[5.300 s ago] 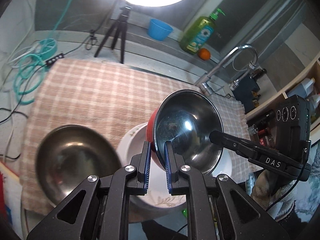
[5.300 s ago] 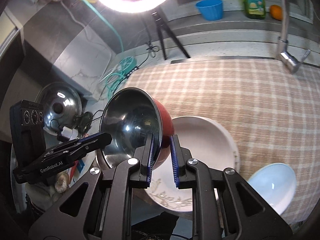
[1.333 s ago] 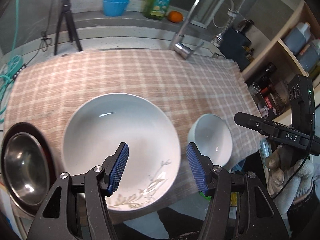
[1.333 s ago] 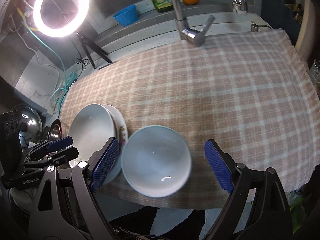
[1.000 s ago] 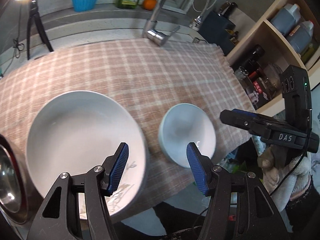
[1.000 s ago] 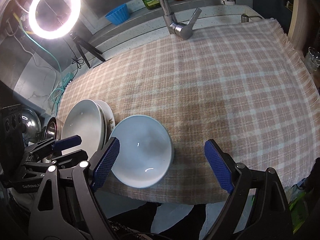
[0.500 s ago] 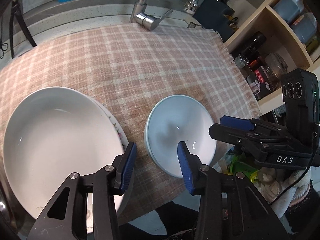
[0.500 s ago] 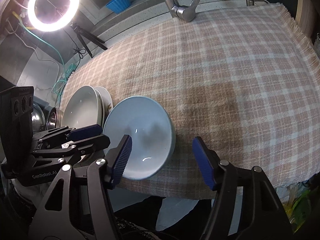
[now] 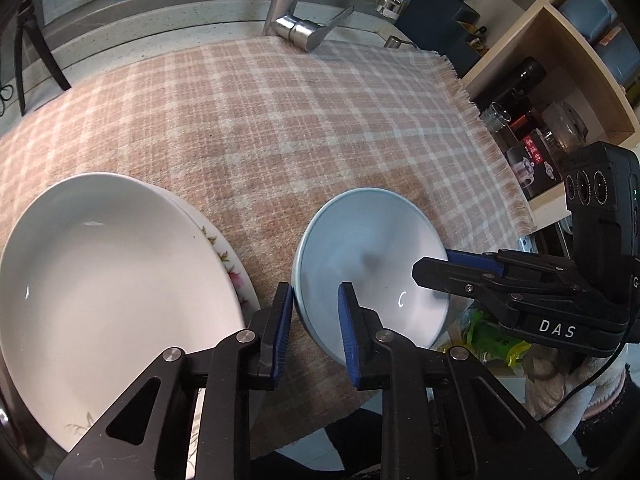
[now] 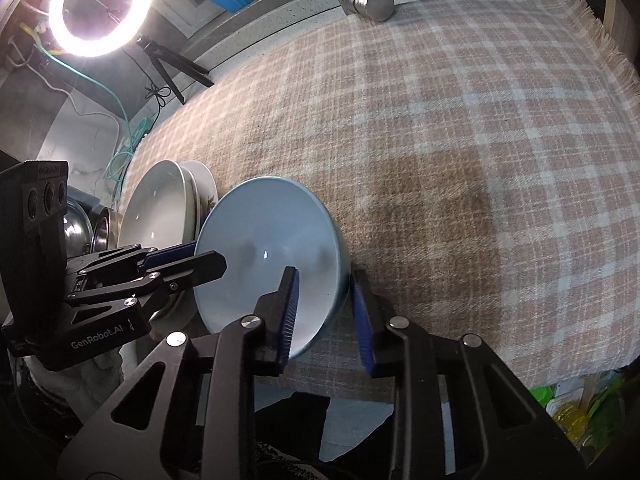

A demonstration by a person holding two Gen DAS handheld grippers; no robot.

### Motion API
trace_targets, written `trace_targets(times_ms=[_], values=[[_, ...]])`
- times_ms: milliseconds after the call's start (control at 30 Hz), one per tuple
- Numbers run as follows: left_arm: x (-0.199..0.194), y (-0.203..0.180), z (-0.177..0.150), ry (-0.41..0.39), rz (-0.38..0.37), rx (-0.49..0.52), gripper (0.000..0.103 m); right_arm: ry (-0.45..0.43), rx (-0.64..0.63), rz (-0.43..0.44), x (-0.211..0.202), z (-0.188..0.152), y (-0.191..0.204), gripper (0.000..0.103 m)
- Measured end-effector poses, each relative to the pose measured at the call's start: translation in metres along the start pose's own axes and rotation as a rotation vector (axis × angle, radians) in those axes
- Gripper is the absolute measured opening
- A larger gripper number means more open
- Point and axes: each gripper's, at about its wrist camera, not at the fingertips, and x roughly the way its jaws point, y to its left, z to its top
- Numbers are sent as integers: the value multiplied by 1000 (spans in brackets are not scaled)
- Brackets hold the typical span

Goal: Organize plates and bowls
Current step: 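Move the left gripper to the small pale blue bowl and close on its rim, then carry the pale blue bowl and lower it into the nested steel bowls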

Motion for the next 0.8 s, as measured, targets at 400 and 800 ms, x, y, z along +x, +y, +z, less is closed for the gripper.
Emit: trace_targets(times_ms=[400,800], values=[[0,1,2,-5,8,2,17,-12,20,-26,-1,2,-2,12],[-28,1,5,-66,-1,0,17,-68,-17,-25,-23,16,19,12]])
